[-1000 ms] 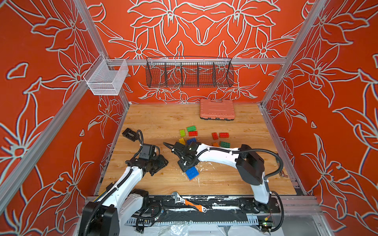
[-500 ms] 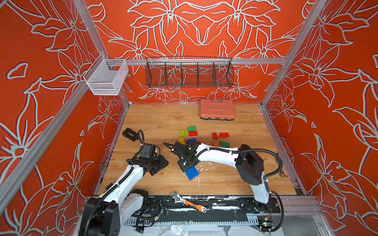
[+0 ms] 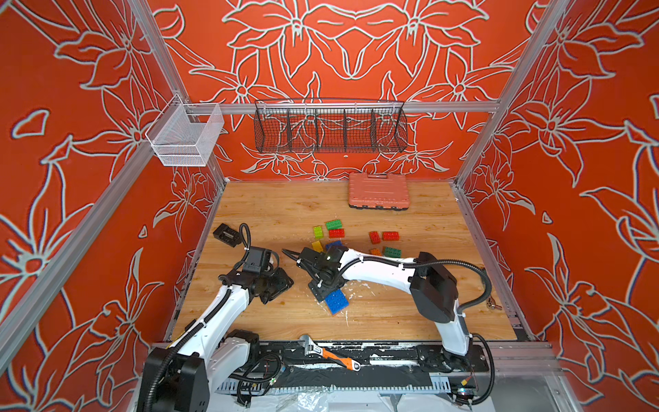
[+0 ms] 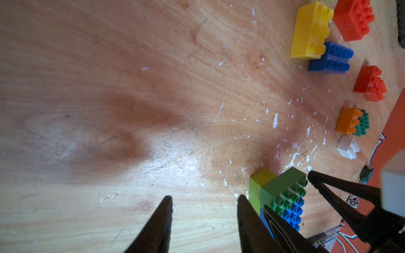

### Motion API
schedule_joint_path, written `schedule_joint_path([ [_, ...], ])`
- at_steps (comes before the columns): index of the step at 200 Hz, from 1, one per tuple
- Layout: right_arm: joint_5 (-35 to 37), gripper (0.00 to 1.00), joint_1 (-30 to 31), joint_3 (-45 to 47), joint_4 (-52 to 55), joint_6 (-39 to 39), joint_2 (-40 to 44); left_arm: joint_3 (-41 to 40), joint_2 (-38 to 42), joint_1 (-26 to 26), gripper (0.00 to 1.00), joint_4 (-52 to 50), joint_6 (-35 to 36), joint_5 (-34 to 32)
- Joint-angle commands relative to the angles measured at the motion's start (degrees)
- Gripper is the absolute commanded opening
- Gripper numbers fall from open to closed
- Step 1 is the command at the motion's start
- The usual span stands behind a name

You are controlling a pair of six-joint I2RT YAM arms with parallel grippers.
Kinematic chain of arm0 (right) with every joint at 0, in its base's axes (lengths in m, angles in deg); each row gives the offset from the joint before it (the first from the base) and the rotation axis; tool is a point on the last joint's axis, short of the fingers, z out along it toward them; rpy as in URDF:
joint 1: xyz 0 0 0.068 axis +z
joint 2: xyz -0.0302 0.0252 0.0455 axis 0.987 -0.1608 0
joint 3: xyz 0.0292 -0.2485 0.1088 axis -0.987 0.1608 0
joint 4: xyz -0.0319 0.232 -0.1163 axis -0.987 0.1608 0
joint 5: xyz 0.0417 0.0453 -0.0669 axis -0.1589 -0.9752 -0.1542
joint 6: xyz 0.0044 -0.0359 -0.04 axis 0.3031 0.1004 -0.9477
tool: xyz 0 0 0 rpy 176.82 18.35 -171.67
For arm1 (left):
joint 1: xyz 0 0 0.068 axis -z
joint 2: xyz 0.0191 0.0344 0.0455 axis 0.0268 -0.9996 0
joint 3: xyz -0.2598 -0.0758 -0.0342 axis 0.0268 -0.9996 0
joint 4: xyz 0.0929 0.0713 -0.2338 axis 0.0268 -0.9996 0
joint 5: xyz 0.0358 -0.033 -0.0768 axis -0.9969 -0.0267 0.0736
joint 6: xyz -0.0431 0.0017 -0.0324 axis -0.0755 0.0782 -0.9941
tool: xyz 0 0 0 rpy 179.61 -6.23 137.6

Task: Assemble a rectangle with lego
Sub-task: Assemble the lego brick with the lego brick, then adjust the lego brick at the center of the board.

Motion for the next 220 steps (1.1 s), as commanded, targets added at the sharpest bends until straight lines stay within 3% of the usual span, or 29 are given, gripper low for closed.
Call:
schedule_joint_path([
  [1,-2.0,0.85,-1.2,0.0,-2.7,-0.5,6.6,1.6,-1.1,0.2,0.36,-3.5,0.1,1.9],
  [17,-5.1,0.83,-3.7,2.7,-5.6,-1.1,11.2,1.7,-2.7,2.0,0.26,-3.7,-0.3,3.0],
  [62,-8.5,0.79,-14.0,10.9,-10.2,-8.1,20.4,3.6,-9.3,16.5,0.17,-3.0,-6.1,-1.8],
  [82,-10.7,0.79,-19.2,13.3,-12.0,-9.7,21.9,3.9,-12.4,20.1,0.13,-1.2,-8.7,-2.5],
  [130,-12.3,0.79,-25.7,18.1,-17.1,-10.2,23.8,9.2,-21.9,24.8,0.1,0.9,-9.7,-3.0],
  [220,-10.7,0.79,-26.6,23.3,-19.6,-10.9,26.4,16.7,-31.6,25.8,0.1,2.1,-7.8,-4.2],
])
